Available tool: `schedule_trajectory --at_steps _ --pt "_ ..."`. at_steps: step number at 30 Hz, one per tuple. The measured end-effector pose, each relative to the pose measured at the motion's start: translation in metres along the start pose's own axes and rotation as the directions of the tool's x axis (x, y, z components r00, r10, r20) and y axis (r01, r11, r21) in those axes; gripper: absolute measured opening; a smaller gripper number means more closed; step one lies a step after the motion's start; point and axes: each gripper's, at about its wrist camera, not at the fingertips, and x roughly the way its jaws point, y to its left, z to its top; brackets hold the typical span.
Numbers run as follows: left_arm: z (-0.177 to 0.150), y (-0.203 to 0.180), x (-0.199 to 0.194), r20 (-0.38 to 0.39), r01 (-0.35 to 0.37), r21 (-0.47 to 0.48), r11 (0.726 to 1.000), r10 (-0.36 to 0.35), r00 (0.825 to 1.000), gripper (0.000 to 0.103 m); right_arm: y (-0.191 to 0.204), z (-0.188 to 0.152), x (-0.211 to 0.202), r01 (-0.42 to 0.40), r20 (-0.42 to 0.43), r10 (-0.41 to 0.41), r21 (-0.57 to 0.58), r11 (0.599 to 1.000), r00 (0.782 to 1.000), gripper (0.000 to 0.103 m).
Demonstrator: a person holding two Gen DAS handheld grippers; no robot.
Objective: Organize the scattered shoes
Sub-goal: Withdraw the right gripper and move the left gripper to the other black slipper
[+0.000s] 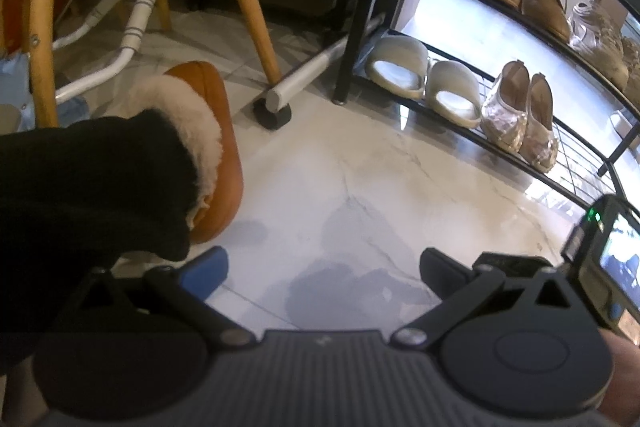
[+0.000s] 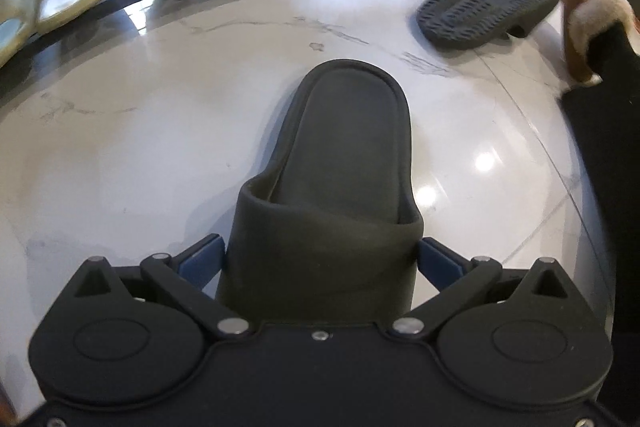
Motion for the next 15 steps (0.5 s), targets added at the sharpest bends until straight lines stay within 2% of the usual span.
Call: schedule_trajectory --at_steps 1,2,3,5,6,8,10,12,14,15 --pt "0.0 0.0 0.0 0.0 0.003 -0.003 1.0 -0.003 1.0 0.102 -0.001 0.0 0.0 -0.032 0.017 0.033 -0.077 0.997 0.999 0.102" --pt "0.0 0.001 -0.001 0.0 0.005 -0.006 1.0 -0.005 1.0 0.102 -0.002 0.0 -0.001 -0.039 0.02 0.041 -0.096 0.995 0.999 0.101" --pt "0.0 0.0 0.0 -0.001 0.007 -0.006 1.0 -0.007 1.0 0.102 -0.004 0.0 -0.002 -0.056 0.03 0.062 -0.189 0.98 0.998 0.1" --pt "-0.001 -0.001 0.0 -0.004 0.011 -0.002 1.0 -0.011 1.0 0.102 -0.009 0.003 -0.002 -0.064 0.059 0.09 -0.342 0.937 0.994 0.099" --pt "-0.001 -0.002 0.001 -0.006 0.012 0.001 1.0 -0.012 1.0 0.102 -0.011 0.004 -0.002 -0.069 0.064 0.1 -0.377 0.924 0.993 0.098" --pt "-0.002 -0.005 0.001 -0.009 0.014 0.011 1.0 -0.014 1.0 0.102 -0.016 0.007 0.001 -0.104 0.072 0.158 -0.483 0.869 0.985 0.099" --pt "-0.003 -0.007 0.002 -0.009 0.011 0.022 1.0 -0.011 1.0 0.102 -0.02 0.008 0.002 -0.127 0.063 0.182 -0.5 0.857 0.981 0.103" --pt "-0.003 -0.007 0.002 -0.008 0.004 0.02 1.0 -0.003 1.0 0.102 -0.026 0.009 0.005 -0.155 0.046 0.206 -0.502 0.851 0.978 0.103" --pt "-0.003 -0.008 0.002 -0.004 -0.001 0.015 1.0 0.001 1.0 0.102 -0.039 0.013 0.003 -0.202 0.024 0.233 -0.418 0.886 0.972 0.103" --pt "-0.003 -0.01 0.002 -0.002 -0.002 0.021 1.0 0.002 1.0 0.102 -0.047 0.014 -0.002 -0.245 0.024 0.273 -0.372 0.895 0.962 0.103"
